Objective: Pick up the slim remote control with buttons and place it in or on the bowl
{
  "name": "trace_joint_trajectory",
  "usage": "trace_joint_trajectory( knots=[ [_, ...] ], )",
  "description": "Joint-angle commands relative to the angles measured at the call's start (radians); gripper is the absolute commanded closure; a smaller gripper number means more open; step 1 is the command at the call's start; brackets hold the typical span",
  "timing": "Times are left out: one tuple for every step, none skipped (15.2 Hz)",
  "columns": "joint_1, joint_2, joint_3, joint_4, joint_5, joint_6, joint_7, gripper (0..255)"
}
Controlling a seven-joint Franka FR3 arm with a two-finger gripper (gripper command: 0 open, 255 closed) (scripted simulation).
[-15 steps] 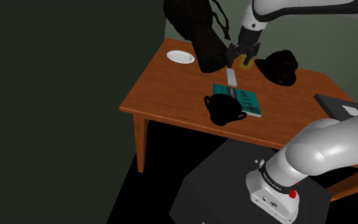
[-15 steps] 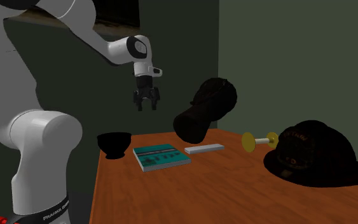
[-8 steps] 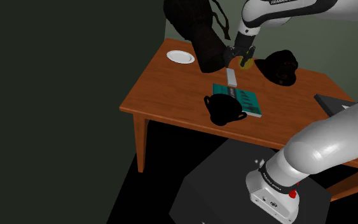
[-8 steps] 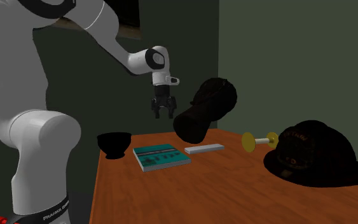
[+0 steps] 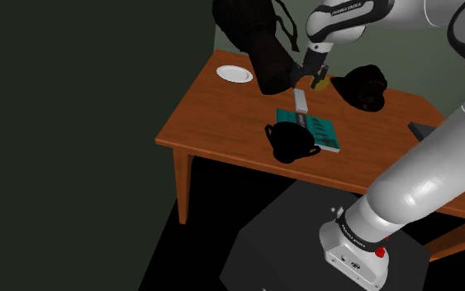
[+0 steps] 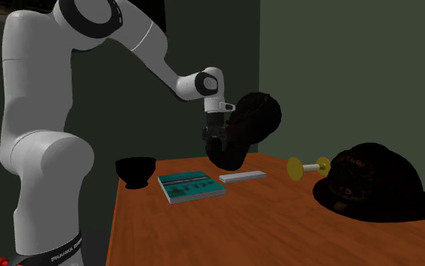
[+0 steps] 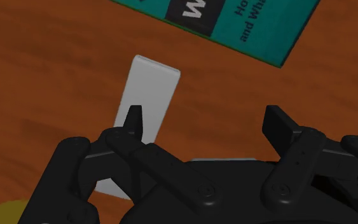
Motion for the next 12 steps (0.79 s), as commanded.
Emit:
trace_joint_trajectory(
  knots=[
    [-0.017, 0.08, -0.017, 0.049, 0.031, 0.028, -0.016, 0],
    [-0.027, 0.114, -0.024, 0.074, 0.047, 0.035, -0.024, 0],
    [-0.038, 0.149, -0.03, 0.101, 0.063, 0.041, -0.032, 0],
    [-0.049, 0.183, -0.035, 0.129, 0.079, 0.046, -0.039, 0],
    [-0.061, 0.218, -0.04, 0.158, 0.096, 0.049, -0.047, 0],
    [-0.074, 0.253, -0.044, 0.188, 0.112, 0.052, -0.054, 0],
    [-0.086, 0.288, -0.047, 0.219, 0.129, 0.054, -0.061, 0],
    [-0.099, 0.324, -0.051, 0.251, 0.146, 0.054, -0.067, 0],
    [-0.112, 0.36, -0.055, 0.284, 0.164, 0.053, -0.073, 0],
    [-0.114, 0.374, -0.06, 0.298, 0.172, 0.053, -0.076, 0],
    [-0.113, 0.38, -0.06, 0.292, 0.175, 0.064, -0.079, 0],
    [-0.112, 0.386, -0.062, 0.286, 0.179, 0.075, -0.081, 0]
  ],
)
